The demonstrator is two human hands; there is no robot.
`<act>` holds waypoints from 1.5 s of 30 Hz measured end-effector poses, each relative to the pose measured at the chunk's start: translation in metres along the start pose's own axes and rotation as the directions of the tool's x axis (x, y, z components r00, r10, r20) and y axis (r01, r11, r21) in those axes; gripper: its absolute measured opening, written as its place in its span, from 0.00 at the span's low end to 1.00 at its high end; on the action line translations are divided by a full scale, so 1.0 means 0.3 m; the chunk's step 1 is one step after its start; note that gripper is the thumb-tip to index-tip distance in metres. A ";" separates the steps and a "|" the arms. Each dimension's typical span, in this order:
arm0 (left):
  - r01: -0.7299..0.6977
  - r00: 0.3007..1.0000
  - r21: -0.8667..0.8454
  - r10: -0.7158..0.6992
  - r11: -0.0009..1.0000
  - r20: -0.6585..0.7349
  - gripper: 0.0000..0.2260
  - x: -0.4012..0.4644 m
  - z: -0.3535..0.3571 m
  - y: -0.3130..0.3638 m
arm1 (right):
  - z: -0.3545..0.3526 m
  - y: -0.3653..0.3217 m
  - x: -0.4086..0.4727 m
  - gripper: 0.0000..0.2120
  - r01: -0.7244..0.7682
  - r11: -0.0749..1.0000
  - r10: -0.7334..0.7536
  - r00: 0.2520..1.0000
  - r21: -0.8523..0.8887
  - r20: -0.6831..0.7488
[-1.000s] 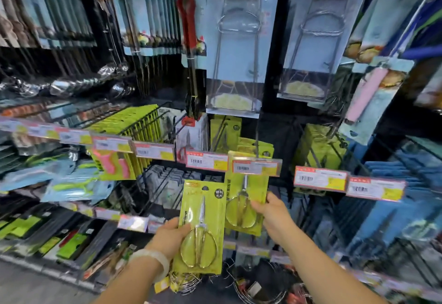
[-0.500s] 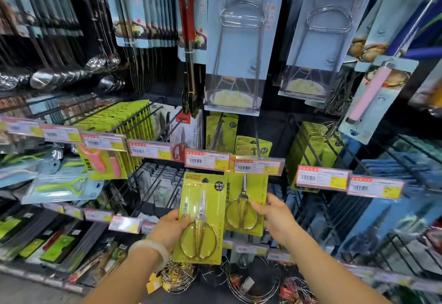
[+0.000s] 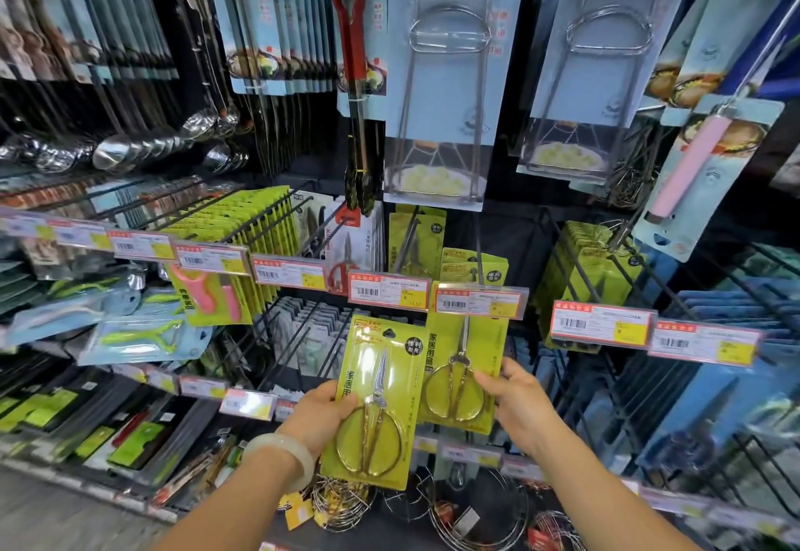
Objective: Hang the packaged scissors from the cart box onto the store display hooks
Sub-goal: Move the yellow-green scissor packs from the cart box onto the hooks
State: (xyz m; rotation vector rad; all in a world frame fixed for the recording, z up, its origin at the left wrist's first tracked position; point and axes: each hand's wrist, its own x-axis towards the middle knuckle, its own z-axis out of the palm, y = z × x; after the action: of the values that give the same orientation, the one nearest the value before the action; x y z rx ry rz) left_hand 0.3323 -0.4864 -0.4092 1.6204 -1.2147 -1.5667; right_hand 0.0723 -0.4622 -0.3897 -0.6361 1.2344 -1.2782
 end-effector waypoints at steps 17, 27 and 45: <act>-0.043 0.998 0.146 0.036 0.988 0.050 0.05 -0.016 0.040 0.037 | -0.011 -0.012 0.024 0.11 -0.013 0.997 0.010 0.999 -0.074 -0.049; -0.029 0.997 0.108 0.021 0.994 0.077 0.06 0.023 0.058 0.018 | 0.045 0.001 0.029 0.15 -0.034 0.905 -0.073 0.969 -0.424 -0.235; -0.301 0.950 -0.056 0.305 0.952 0.068 0.07 -0.002 0.290 0.216 | -0.005 -0.121 -0.059 0.06 0.308 0.827 -0.372 0.927 -0.470 -0.047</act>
State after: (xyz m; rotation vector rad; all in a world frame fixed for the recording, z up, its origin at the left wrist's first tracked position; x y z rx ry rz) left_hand 0.2338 -0.4972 -0.3649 1.2840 -1.3845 -1.4574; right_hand 0.0610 -0.4543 -0.3518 -1.1701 1.6092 -1.3458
